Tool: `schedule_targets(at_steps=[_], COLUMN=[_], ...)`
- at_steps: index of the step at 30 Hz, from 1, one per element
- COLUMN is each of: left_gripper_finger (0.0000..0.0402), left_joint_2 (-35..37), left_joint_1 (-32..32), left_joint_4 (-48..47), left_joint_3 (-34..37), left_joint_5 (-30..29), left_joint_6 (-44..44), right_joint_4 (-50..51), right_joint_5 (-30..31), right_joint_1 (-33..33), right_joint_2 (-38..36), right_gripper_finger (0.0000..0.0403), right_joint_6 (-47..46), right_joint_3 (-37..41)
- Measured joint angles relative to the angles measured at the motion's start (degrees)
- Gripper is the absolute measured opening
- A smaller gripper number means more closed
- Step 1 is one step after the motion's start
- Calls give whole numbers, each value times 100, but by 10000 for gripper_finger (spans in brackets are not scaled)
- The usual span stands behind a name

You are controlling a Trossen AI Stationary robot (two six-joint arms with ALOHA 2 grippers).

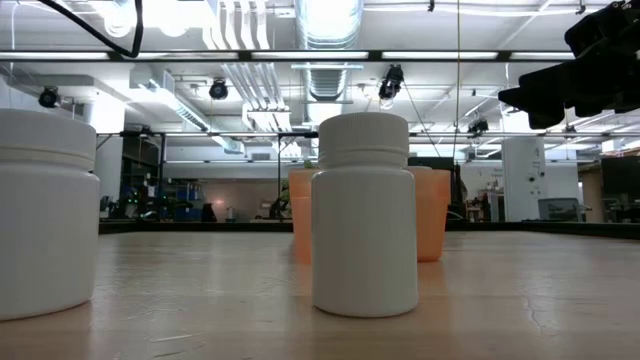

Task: Pick and place pill bottles into a basket
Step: Put the white pill bottle into the orange bin

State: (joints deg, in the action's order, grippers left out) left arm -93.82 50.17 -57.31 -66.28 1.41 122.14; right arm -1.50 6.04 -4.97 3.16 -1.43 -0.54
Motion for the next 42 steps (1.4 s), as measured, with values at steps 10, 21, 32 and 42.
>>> schedule_targets(at_steps=[10,21,32,42], left_gripper_finger=[144,144,144,144], left_joint_2=[235,733,529,-403], left_joint_1=[-336,-1396,-2866,-3852], left_joint_4=[-29,-1164,-1274,-2120], left_joint_3=[-69,-528,-1242,-2585], left_joint_5=[220,211,-54,-45], left_joint_6=[-622,-1760,-3964,-5883], right_joint_4=[0,0,0,0], right_joint_5=[0,2,2,2], right_joint_1=[0,2,2,2], right_joint_2=[0,0,0,0], right_gripper_finger=[210,210,210,210], right_joint_6=[9,-1,8,6], right_joint_3=[0,0,0,0])
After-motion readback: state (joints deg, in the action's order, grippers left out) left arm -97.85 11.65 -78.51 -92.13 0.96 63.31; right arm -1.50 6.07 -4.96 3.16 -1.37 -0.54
